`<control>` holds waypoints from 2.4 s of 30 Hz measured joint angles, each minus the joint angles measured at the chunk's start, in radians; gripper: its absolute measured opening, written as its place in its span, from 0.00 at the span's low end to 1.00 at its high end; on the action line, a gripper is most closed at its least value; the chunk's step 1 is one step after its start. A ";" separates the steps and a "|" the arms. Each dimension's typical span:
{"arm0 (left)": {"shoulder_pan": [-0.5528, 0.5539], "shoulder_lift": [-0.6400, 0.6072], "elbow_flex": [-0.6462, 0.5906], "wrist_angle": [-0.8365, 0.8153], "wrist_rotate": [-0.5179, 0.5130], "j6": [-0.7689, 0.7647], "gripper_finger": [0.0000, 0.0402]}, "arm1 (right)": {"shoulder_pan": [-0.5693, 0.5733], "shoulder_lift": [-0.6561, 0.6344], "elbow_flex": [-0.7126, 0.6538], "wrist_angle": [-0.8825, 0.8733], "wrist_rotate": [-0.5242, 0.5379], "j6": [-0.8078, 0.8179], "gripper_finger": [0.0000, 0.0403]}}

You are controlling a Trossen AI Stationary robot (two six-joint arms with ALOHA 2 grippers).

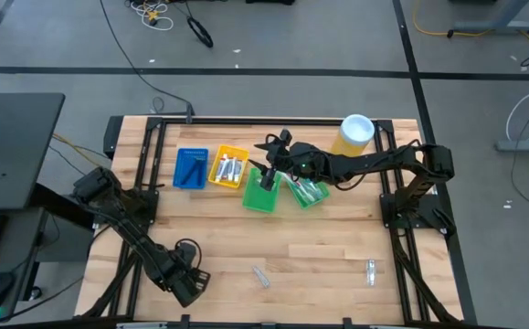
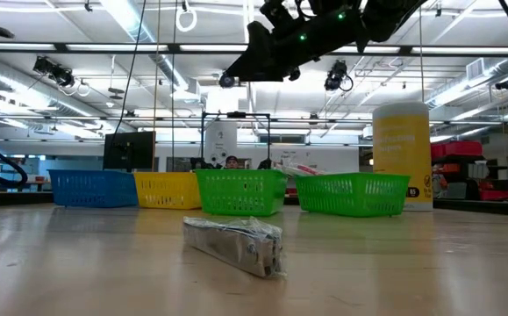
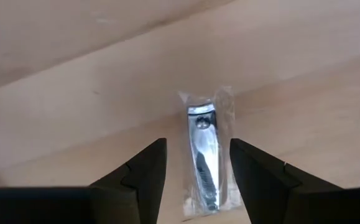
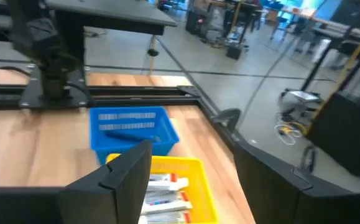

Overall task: Pick & Place Travel size toiletries
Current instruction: Put the silver nail cutter into the left green bin

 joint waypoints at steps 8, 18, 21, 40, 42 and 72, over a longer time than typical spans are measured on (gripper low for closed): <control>0.001 0.007 0.000 0.022 -0.055 -0.015 0.46 | 0.000 0.000 0.000 -0.009 -0.052 0.011 0.59; -0.004 0.001 -0.092 0.147 -0.032 -0.048 0.46 | 0.000 0.000 0.000 -0.007 -0.051 0.006 0.59; 0.007 0.000 -0.093 0.149 -0.028 -0.013 0.46 | -0.002 0.000 0.000 -0.007 -0.052 0.006 0.59; 0.040 0.003 -0.095 0.112 0.040 0.043 0.16 | -0.003 0.000 0.000 -0.004 -0.051 0.006 0.59; 0.040 0.003 -0.095 0.111 0.030 0.043 0.16 | -0.003 0.000 0.000 -0.003 -0.051 0.006 0.59; 0.700 -0.192 0.027 0.339 -0.410 1.525 0.16 | 0.054 -0.158 0.000 -0.677 0.260 0.277 0.59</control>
